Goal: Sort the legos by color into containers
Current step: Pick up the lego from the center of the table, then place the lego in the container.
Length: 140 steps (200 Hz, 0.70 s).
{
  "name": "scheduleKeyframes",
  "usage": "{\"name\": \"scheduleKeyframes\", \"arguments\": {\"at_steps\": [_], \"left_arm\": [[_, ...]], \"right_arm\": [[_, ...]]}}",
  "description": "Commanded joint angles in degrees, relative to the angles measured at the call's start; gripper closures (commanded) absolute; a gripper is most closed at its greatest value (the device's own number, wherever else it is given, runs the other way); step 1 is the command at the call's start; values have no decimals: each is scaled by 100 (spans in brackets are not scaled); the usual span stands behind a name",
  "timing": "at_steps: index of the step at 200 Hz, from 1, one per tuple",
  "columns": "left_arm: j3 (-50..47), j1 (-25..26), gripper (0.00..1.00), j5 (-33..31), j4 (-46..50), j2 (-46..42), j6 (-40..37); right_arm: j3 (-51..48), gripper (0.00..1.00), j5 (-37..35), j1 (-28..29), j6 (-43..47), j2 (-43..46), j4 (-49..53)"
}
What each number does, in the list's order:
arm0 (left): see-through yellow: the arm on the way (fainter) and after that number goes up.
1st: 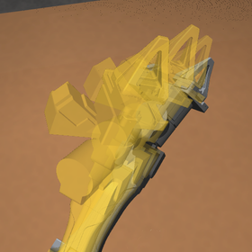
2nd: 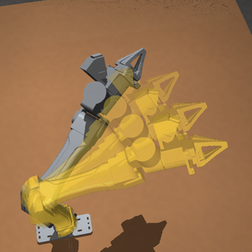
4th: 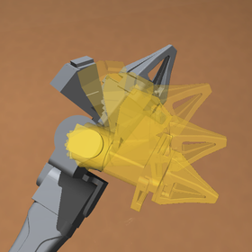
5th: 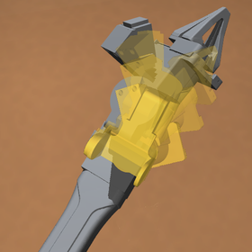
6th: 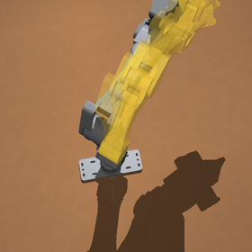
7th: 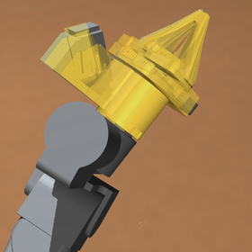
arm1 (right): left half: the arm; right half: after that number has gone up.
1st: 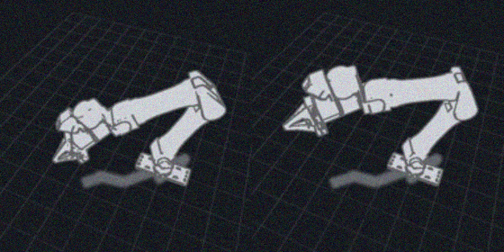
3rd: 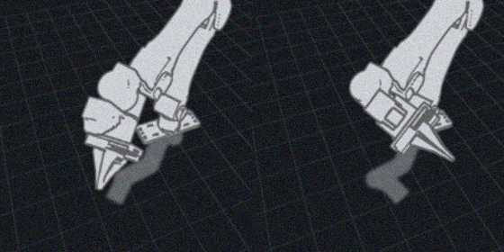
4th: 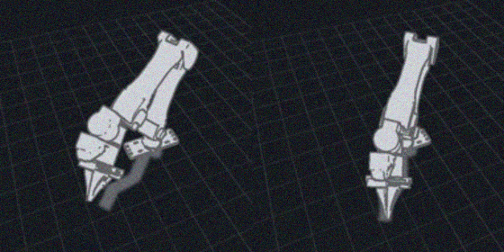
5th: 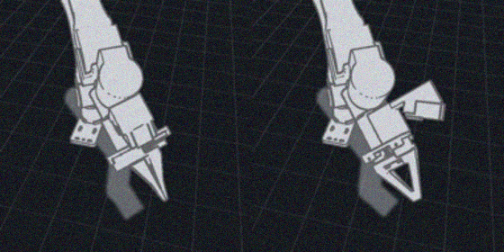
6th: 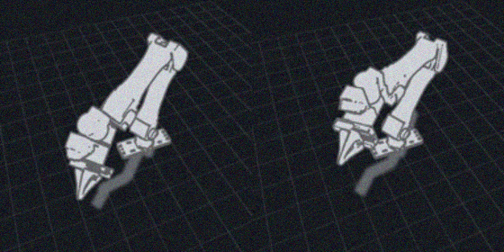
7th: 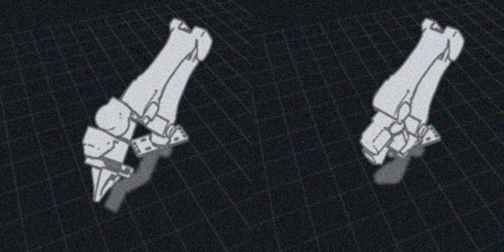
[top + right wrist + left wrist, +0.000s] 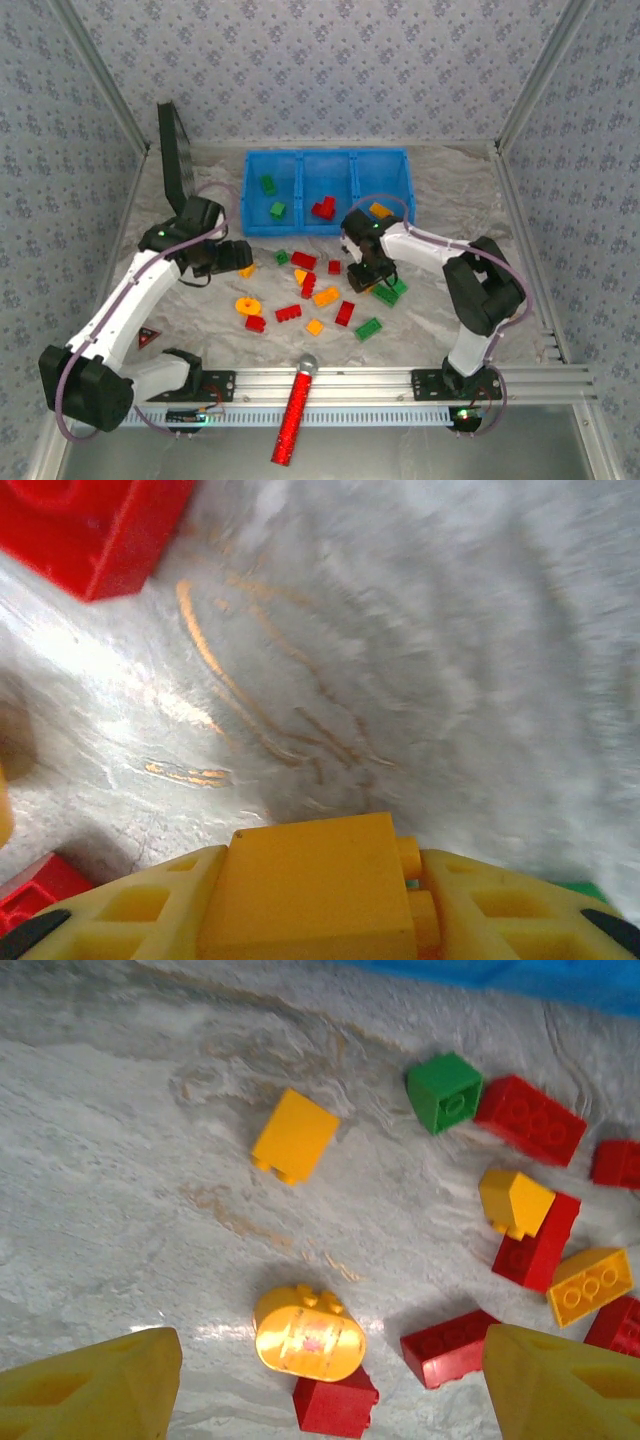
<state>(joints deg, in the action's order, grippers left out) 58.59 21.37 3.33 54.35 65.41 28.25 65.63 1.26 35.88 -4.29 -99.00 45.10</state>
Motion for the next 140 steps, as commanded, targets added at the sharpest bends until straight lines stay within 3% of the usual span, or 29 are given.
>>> {"name": "scheduleKeyframes", "arguments": {"at_steps": [1,60,140], "left_arm": [[-376,316,21,-123,340,-124,500],[-1637,1228,22,304,11,-892,2377],[-2403,2017,22,364,-536,-1023,4004]], "right_arm": [[664,54,-124,-246,-124,492,293],[1895,57,-372,-1014,180,411,162],[3419,57,-1130,-1495,734,-992,-458]]}}
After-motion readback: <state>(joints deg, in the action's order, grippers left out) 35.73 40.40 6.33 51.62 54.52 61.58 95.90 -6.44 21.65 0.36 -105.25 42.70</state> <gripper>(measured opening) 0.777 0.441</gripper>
